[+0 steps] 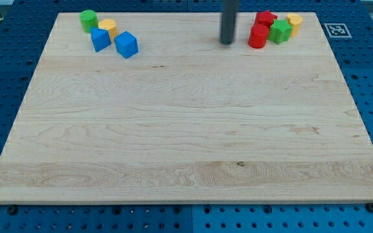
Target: Nudge the group of blocks left a bit
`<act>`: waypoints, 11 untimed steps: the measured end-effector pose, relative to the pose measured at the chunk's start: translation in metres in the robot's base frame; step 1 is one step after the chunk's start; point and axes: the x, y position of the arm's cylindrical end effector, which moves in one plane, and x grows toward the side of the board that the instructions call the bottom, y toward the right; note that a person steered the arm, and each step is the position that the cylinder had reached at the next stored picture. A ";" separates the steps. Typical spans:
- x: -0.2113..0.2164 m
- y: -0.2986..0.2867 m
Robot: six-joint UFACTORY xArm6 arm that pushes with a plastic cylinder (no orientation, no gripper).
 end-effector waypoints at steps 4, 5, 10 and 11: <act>0.054 0.206; 0.022 0.231; -0.059 0.146; -0.059 0.130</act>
